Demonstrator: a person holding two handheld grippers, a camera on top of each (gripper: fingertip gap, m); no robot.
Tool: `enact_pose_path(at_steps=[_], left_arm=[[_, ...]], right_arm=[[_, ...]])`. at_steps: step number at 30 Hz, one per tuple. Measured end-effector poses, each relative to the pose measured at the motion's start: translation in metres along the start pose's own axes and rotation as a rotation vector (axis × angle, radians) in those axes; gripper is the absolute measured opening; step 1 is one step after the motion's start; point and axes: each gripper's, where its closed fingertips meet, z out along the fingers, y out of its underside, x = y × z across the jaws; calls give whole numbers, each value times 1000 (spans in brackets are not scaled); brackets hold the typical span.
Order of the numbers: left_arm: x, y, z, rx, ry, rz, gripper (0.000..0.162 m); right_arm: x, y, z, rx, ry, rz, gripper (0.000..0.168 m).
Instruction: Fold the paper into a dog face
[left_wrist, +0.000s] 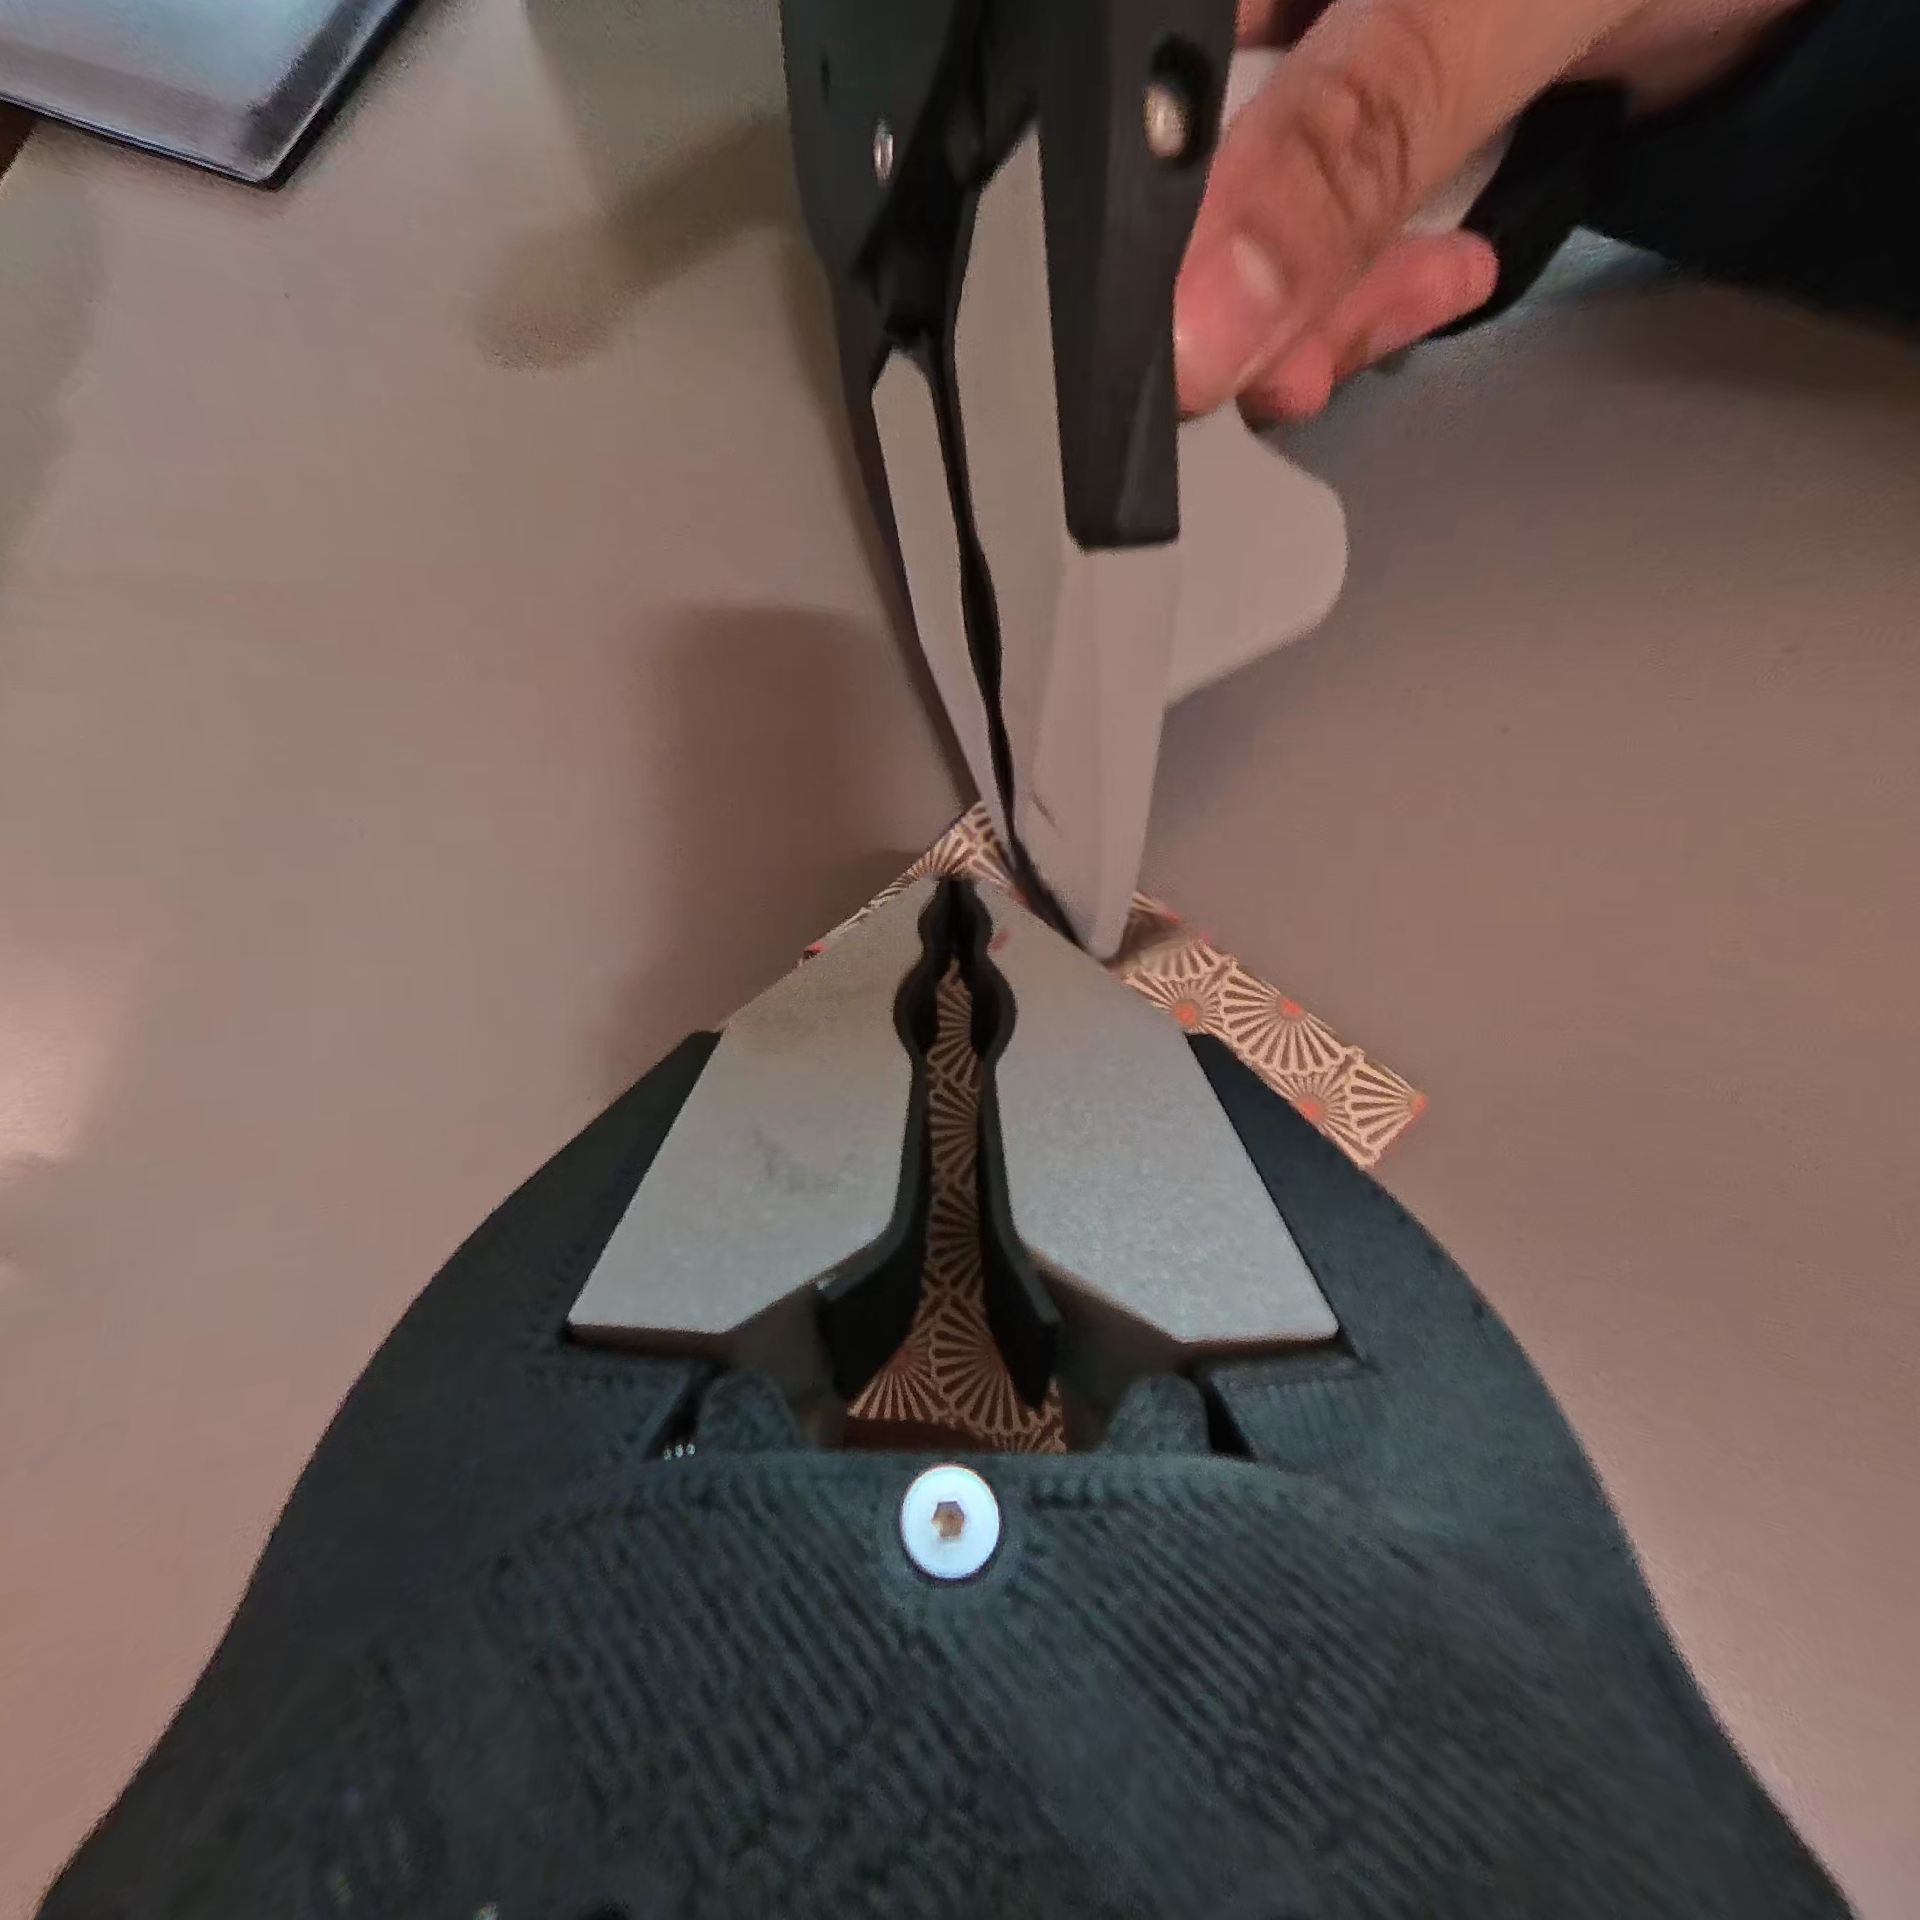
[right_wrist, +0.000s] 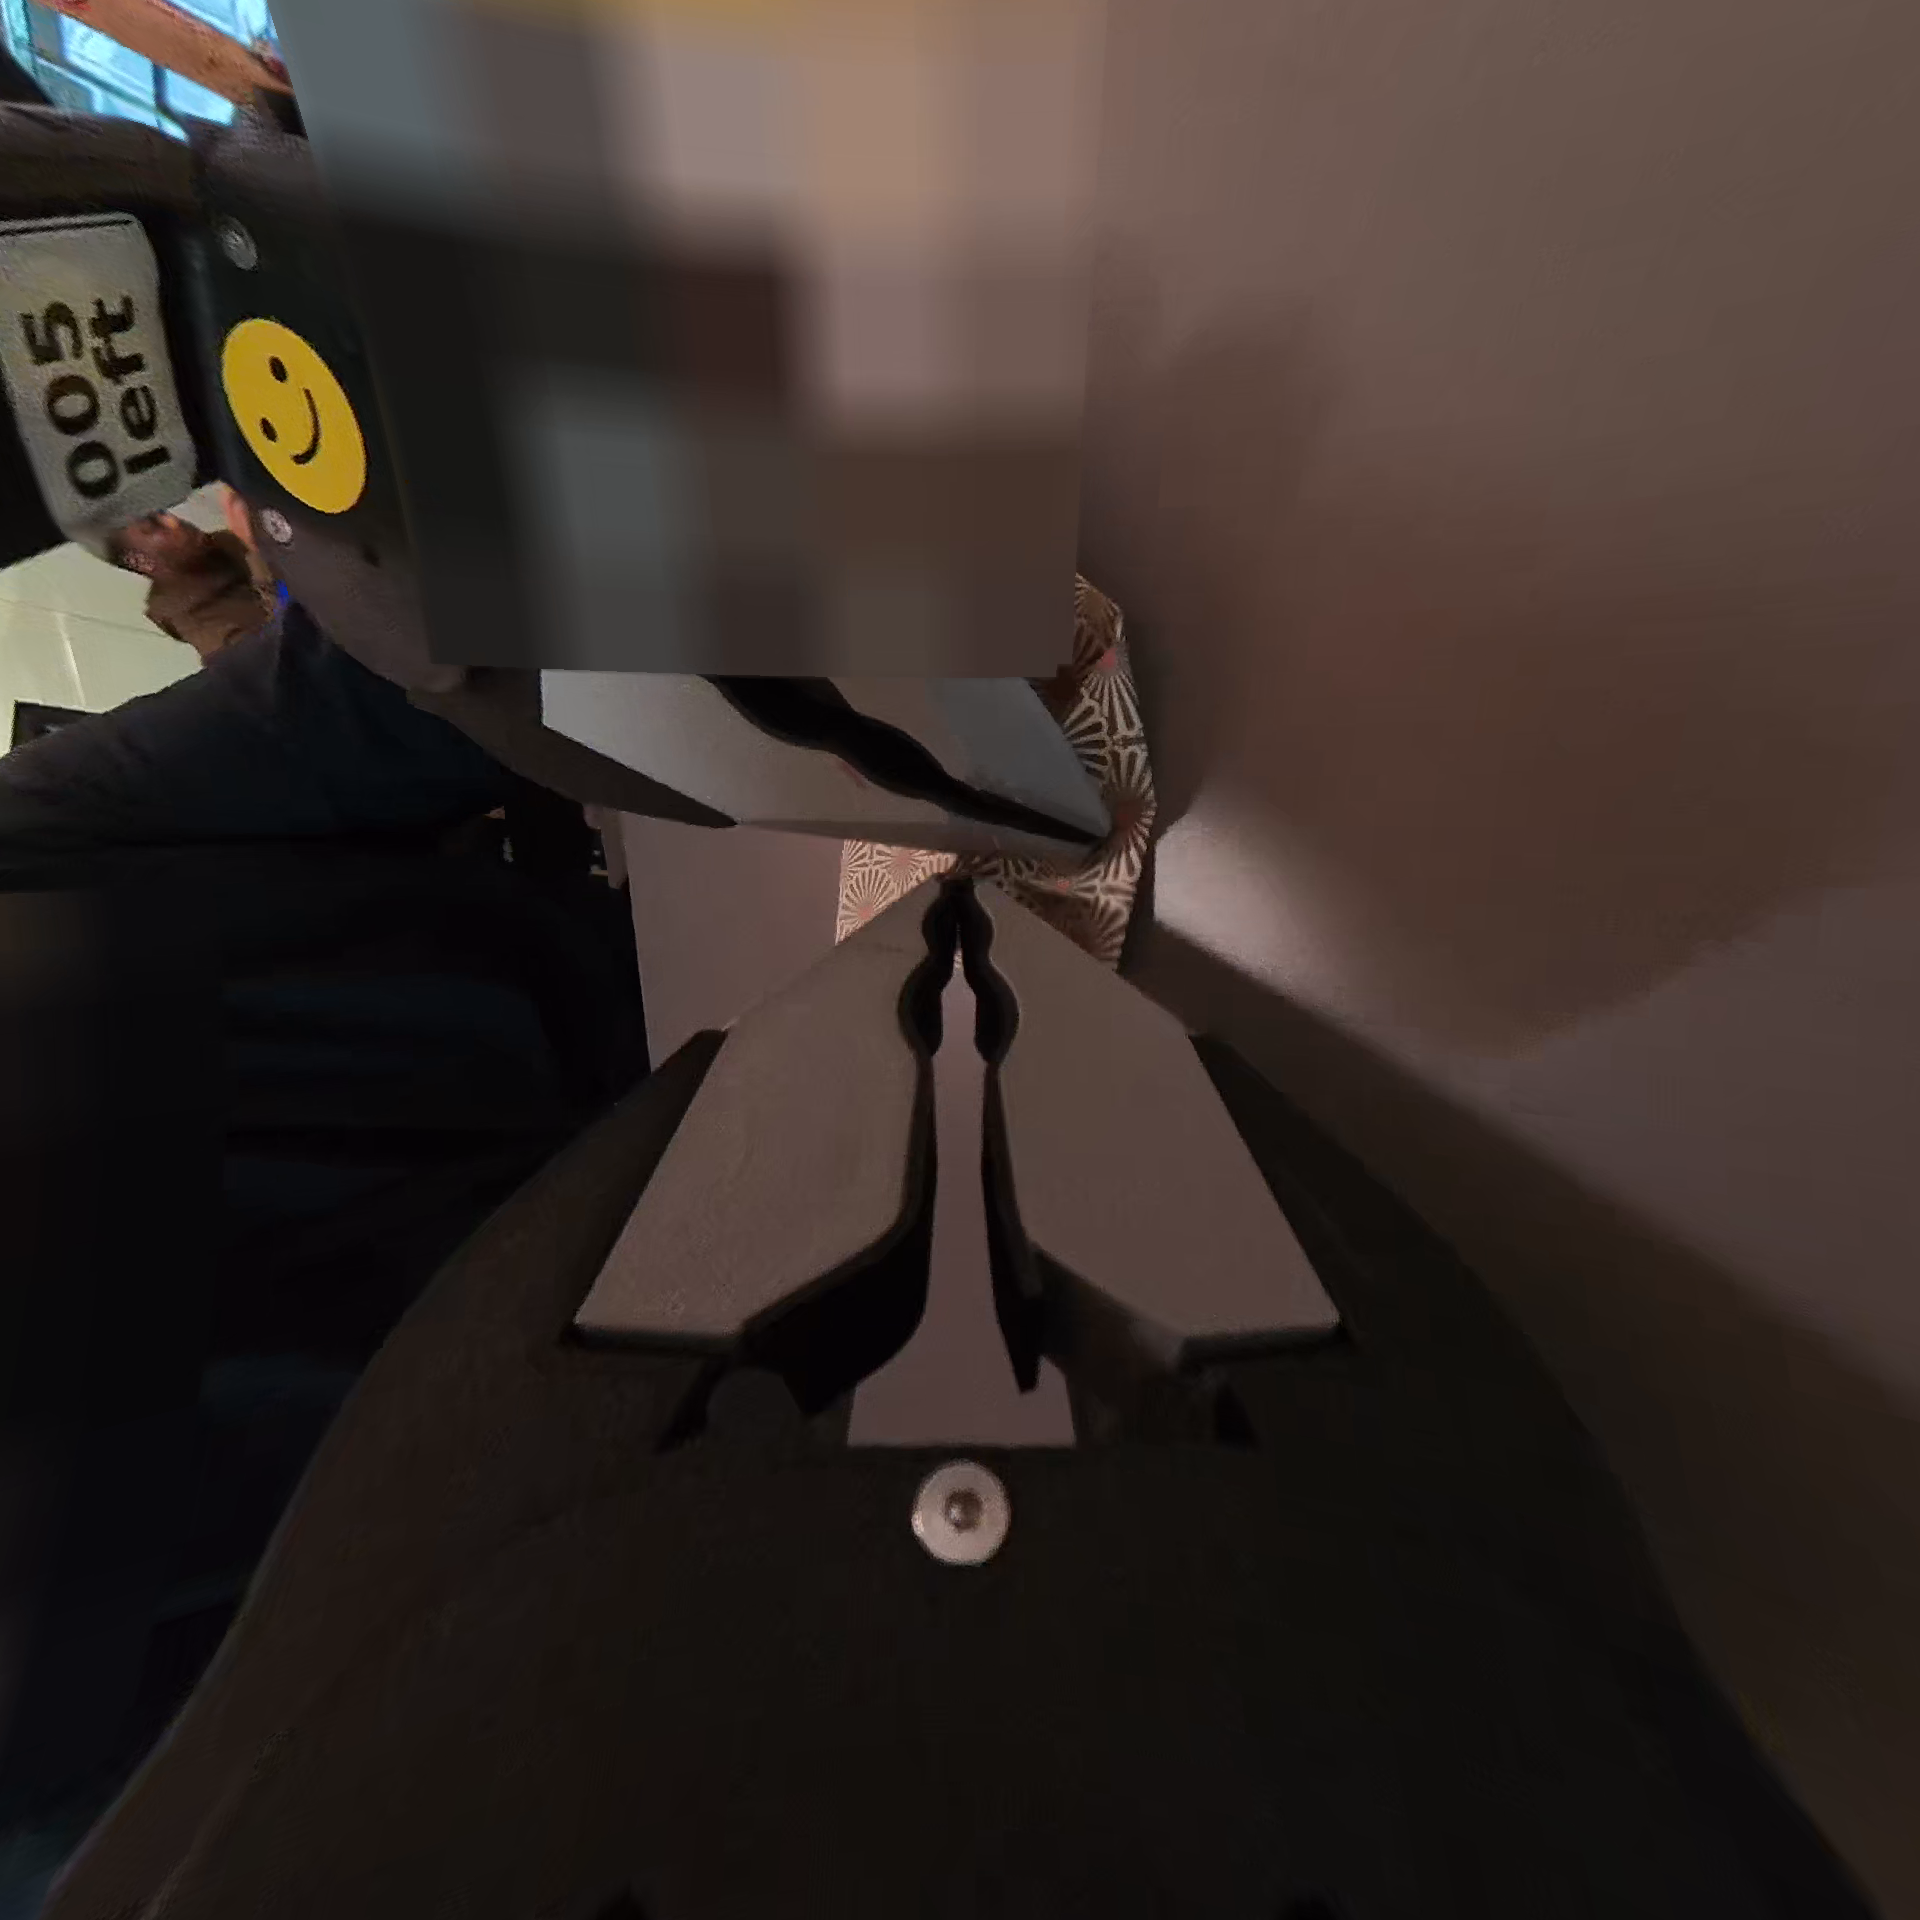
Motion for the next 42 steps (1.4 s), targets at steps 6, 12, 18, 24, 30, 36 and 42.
enact_pose_path(at_steps=[6, 12, 18, 24, 30, 36, 42], left_arm=[[0, 0, 0, 0, 0, -1, 0], [0, 0, 0, 0, -3, 0, 0], [-1, 1, -1, 0, 0, -14, 0], [-1, 1, -1, 0, 0, -14, 0], [-1, 2, -1, 1, 11, -28, 0], [-1, 2, -1, 1, 5, -23, 0], [-1, 2, -1, 2, 7, -25, 0]], right_arm=[[-1, 4, 8, -26, -20, 17, 0], [-3, 6, 10, -39, -27, 3, 0], [-4, 2, 13, -28, -27, -30, 0], [-13, 9, 15, -78, -43, -62, 0], [-14, -1, 11, -19, -55, -82, 0], [-4, 3, 14, -42, -8, -66, 0], [-9, 11, 15, -79, -41, -54, 0]])
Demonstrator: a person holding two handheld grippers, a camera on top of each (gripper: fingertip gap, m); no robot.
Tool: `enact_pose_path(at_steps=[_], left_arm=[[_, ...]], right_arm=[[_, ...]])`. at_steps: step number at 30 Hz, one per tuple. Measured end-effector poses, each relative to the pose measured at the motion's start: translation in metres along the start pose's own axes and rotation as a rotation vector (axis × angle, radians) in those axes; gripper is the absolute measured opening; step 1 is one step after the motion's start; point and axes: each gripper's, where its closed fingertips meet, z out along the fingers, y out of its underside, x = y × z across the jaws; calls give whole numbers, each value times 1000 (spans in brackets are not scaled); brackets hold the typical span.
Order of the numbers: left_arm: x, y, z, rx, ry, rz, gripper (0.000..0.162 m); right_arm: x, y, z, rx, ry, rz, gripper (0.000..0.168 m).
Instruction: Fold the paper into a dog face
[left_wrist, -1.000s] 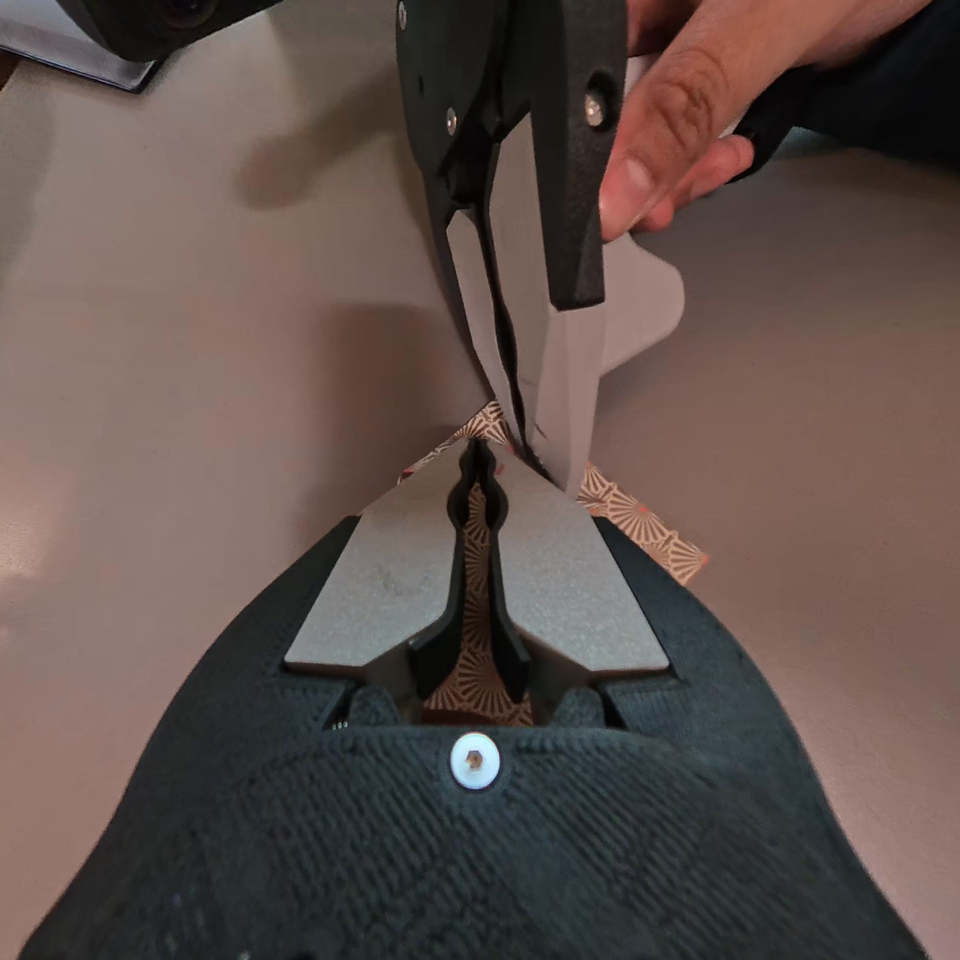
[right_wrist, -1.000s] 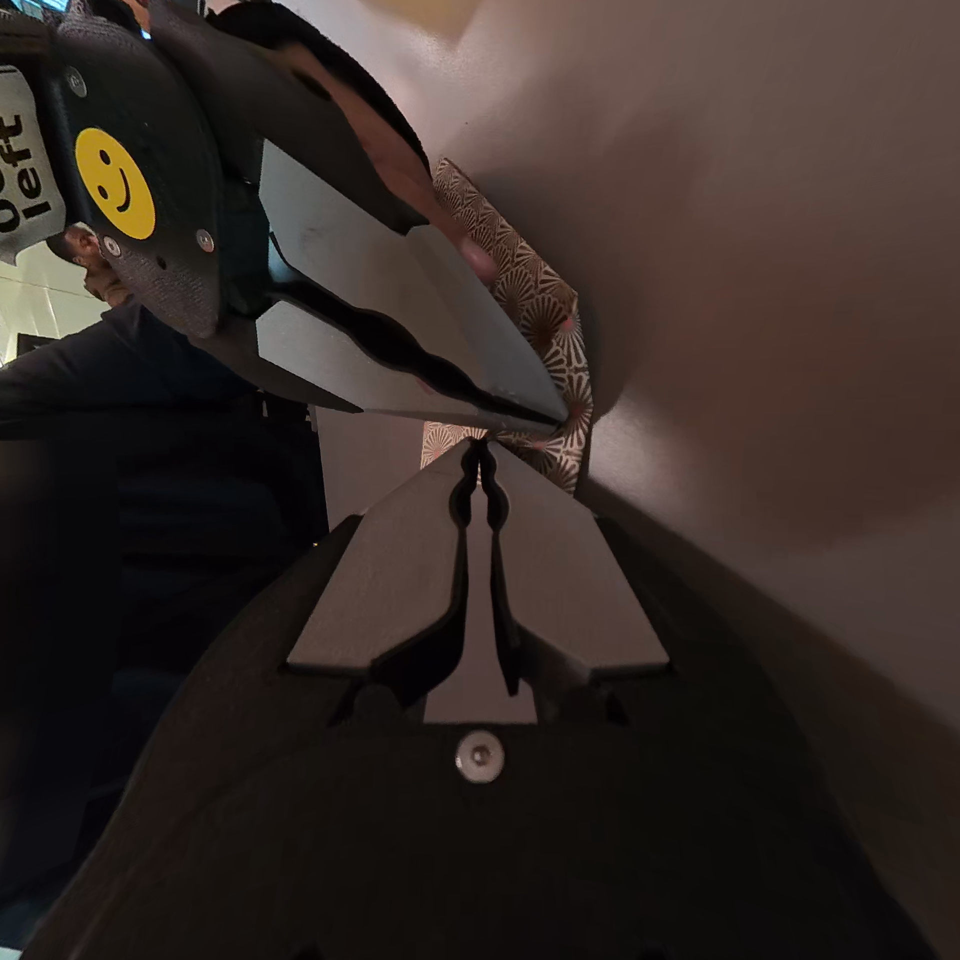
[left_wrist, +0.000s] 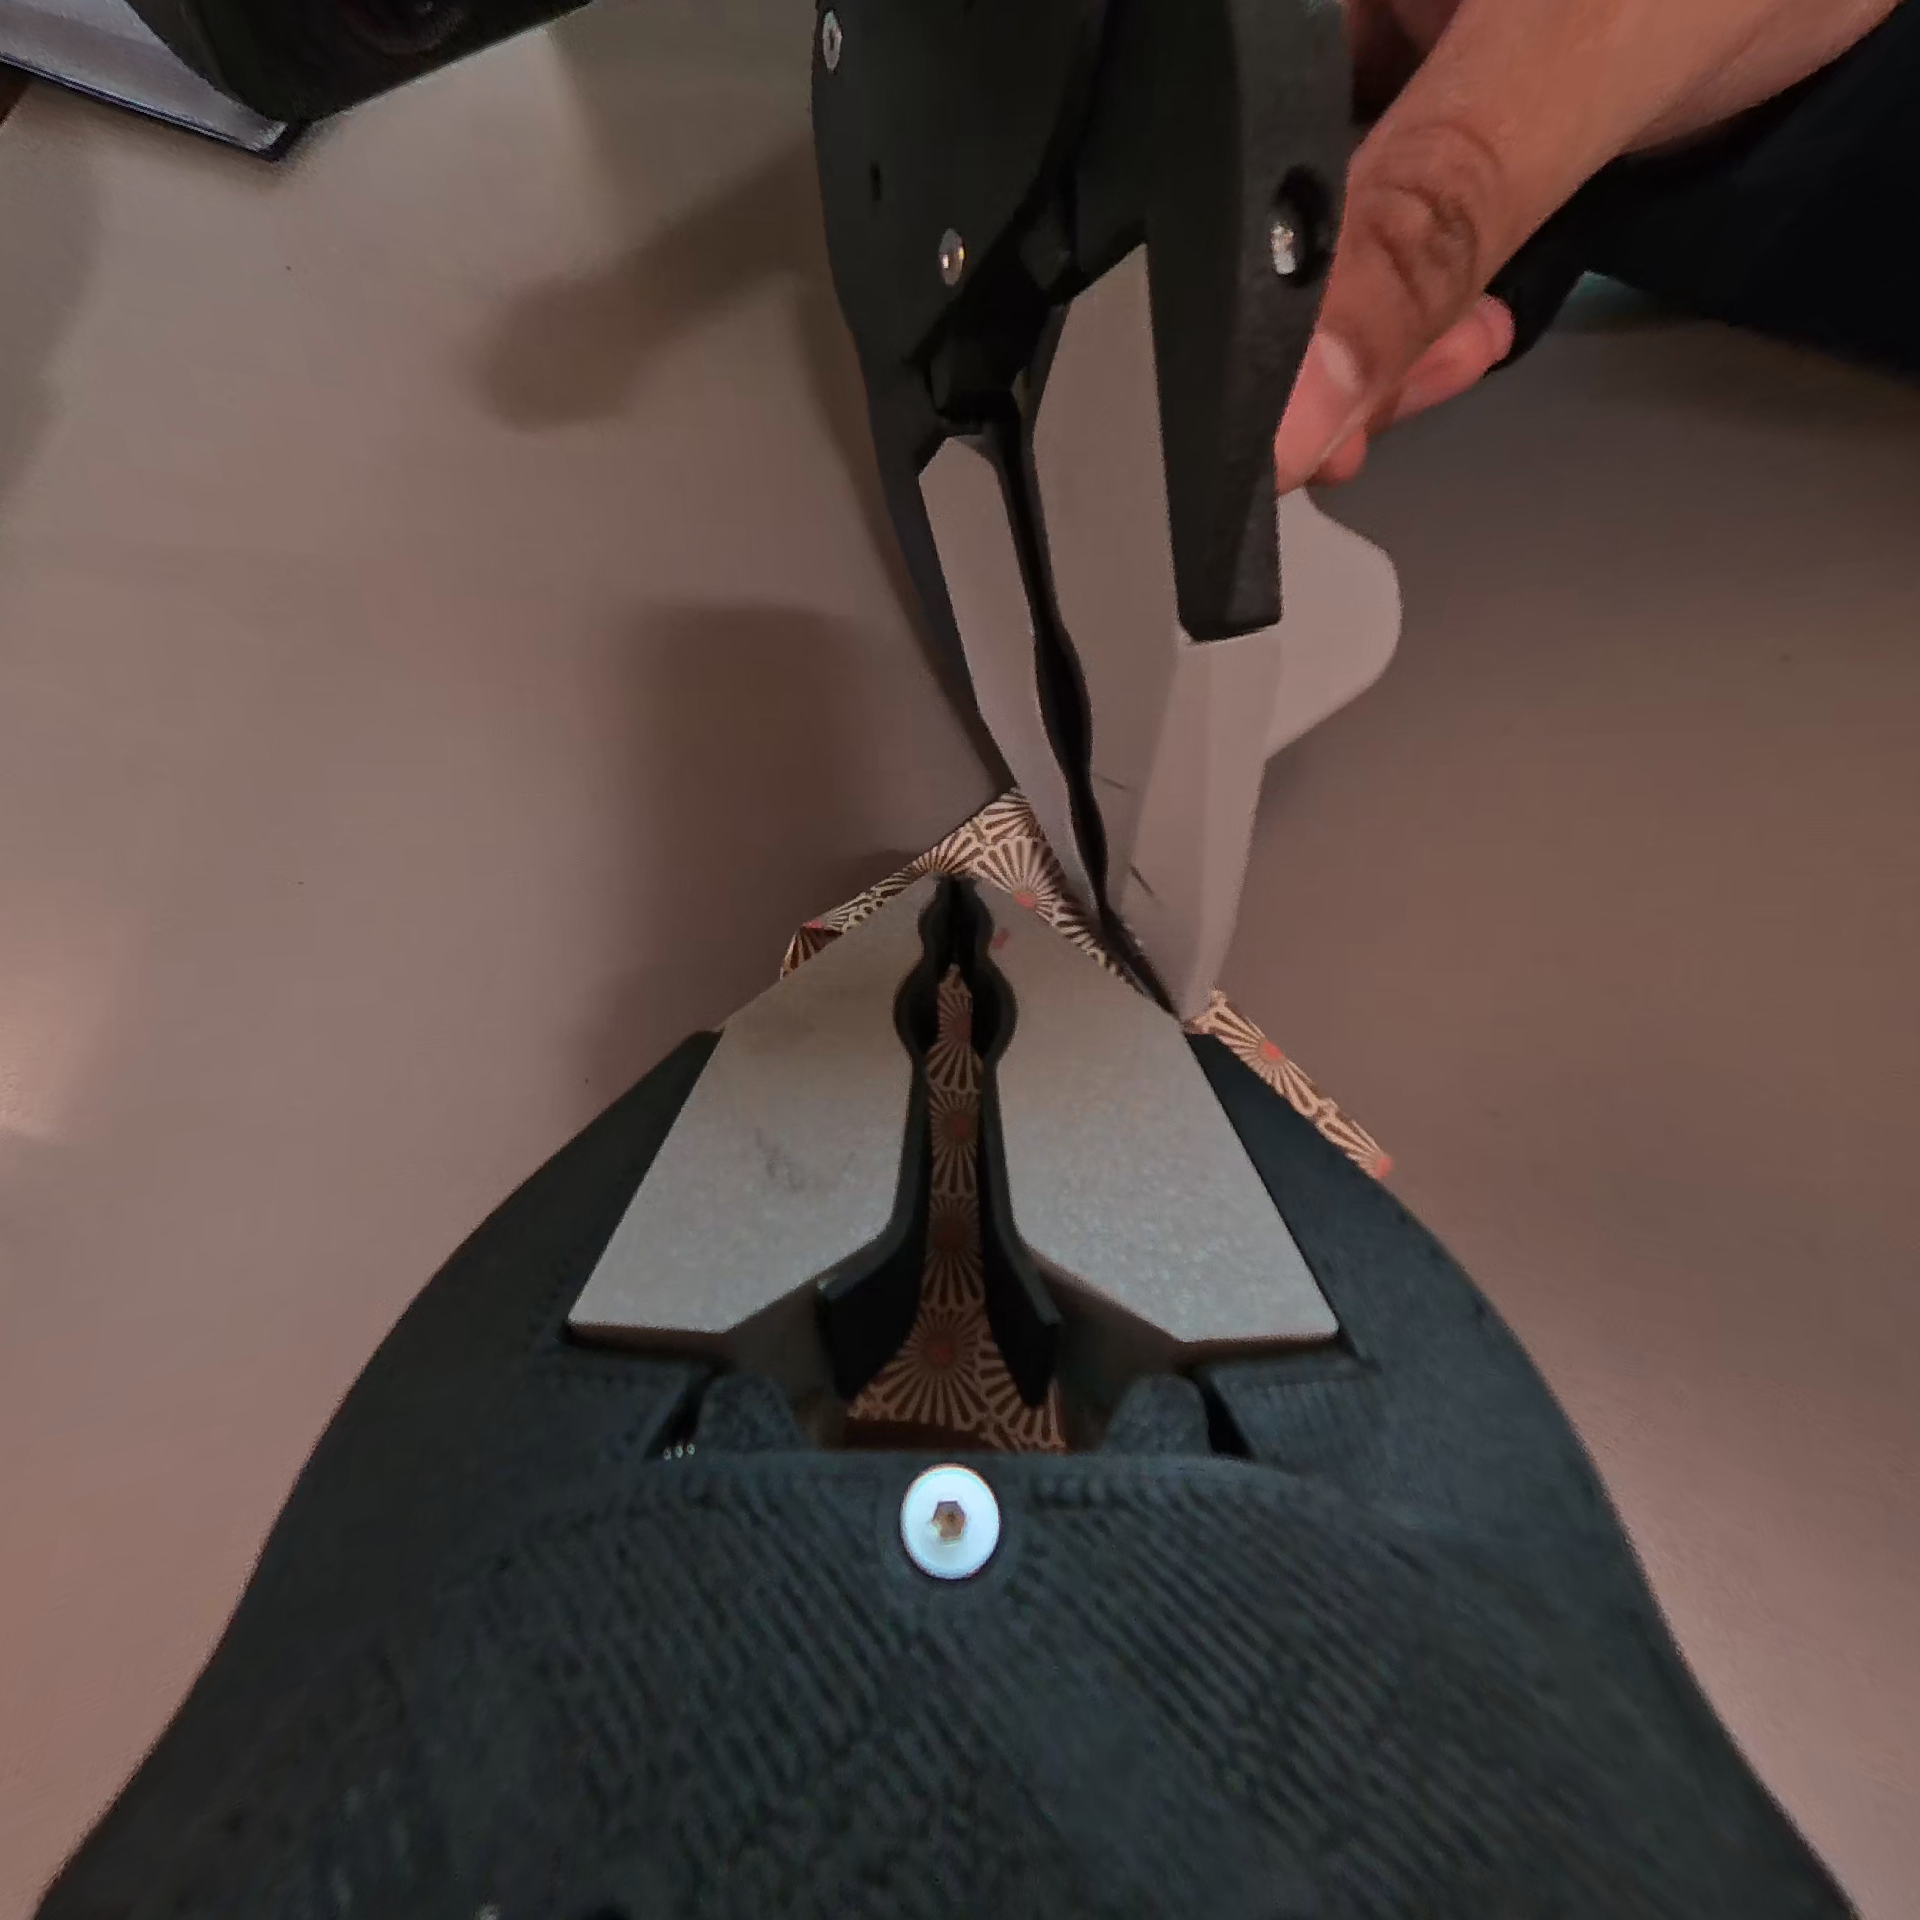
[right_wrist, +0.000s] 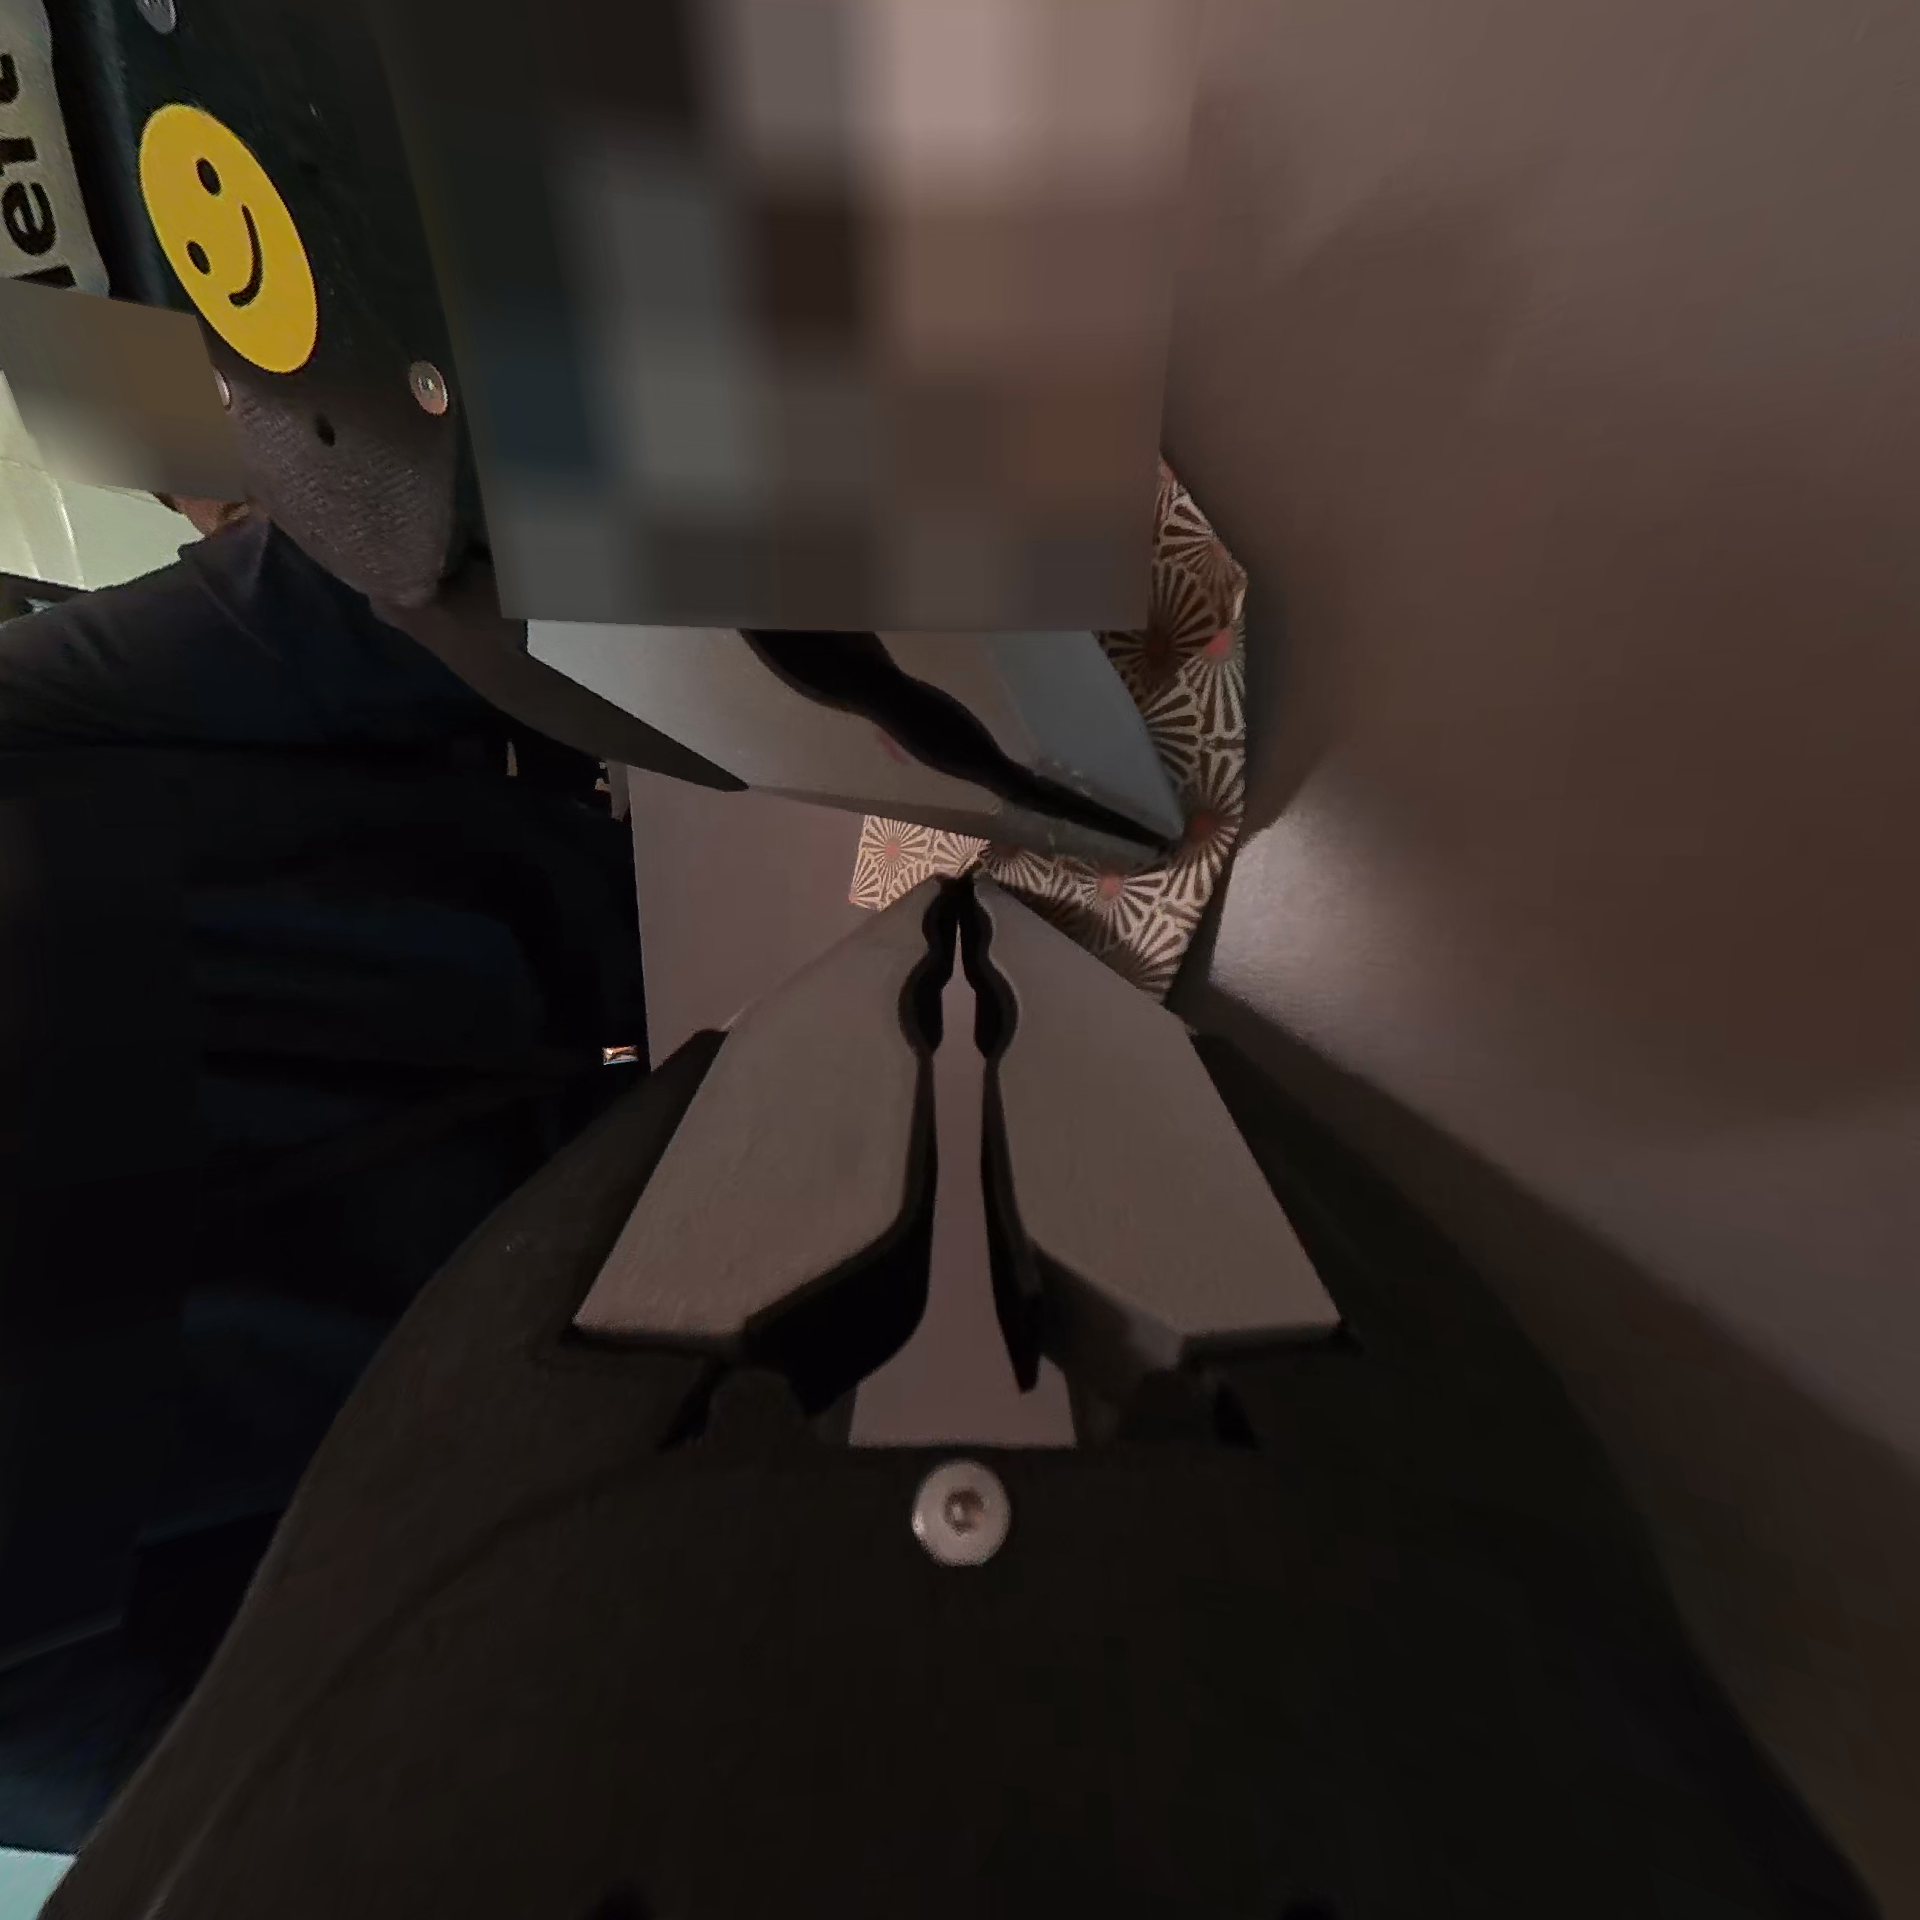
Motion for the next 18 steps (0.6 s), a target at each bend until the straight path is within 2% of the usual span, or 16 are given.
enact_pose_path(at_steps=[4, 8, 10, 14, 18], left_arm=[[0, 0, 0, 0, -6, 6, 0], [0, 0, 0, 1, -25, 29, 0], [0, 0, 0, 1, -40, 46, 0], [0, 0, 0, 0, -57, 64, 0], [0, 1, -1, 0, -51, 51, 0]], right_arm=[[-1, 5, -4, -25, 14, -11, 0], [-10, -15, -24, 113, -16, -42, 0], [-4, -19, -28, 134, 46, -65, 0], [18, -10, -19, 57, 169, -55, 0], [17, -8, -20, 82, 82, 28, 0]])
